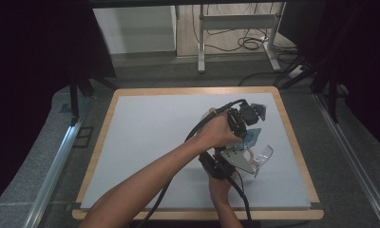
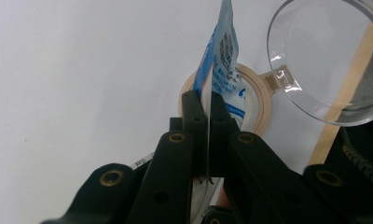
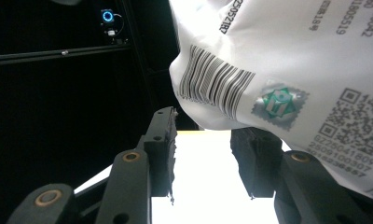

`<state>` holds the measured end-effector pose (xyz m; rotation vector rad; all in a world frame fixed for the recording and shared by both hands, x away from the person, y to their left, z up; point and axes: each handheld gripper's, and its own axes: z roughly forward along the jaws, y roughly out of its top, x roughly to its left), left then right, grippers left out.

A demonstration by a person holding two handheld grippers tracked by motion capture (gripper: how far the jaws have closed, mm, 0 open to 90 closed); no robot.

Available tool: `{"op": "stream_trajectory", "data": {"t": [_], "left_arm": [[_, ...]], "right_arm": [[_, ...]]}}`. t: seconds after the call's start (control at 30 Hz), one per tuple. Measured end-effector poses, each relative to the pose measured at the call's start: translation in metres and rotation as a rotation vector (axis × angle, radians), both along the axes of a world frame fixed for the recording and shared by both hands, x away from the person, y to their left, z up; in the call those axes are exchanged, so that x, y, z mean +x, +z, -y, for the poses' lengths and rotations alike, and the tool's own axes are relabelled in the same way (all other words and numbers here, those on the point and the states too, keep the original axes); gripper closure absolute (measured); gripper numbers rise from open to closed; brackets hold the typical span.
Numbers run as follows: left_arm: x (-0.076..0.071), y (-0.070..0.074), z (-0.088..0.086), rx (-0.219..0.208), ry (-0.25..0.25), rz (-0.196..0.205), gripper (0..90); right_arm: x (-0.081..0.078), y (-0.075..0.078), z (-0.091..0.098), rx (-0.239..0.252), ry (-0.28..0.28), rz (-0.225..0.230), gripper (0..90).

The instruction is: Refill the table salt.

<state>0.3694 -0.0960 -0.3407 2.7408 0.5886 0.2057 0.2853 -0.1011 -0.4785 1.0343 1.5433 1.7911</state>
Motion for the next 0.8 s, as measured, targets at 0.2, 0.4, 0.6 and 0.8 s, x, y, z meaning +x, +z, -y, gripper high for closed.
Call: {"op": "stream_trajectory", "data": {"t": [0.2,0.4,0.6,0.8], "left_arm": [[-0.0009,0.0004,0.0013,0.000,-0.002,0.001,90.0],[-0.0008,-0.0001,0.0005,0.002,-0.001,-0.001,90.0],[-0.0018,0.0012,0.0000,-0.003,0.001,0.003,90.0],[-0.0012,-0.0003,0.0003,0.002,-0.002,-0.001,90.0]], "right_arm": [[-0.0002,-0.0043,0.0001,0.006,-0.004,-0.011,60.7],[-0.0007,-0.0063,-0.0009,0.011,0.000,-0.014,60.7],[-0.0014,-0.0075,-0.0012,0.012,0.000,-0.018,60.7],[-0.0014,-0.0076,-0.0010,0.016,0.000,-0.019,60.7]]}}
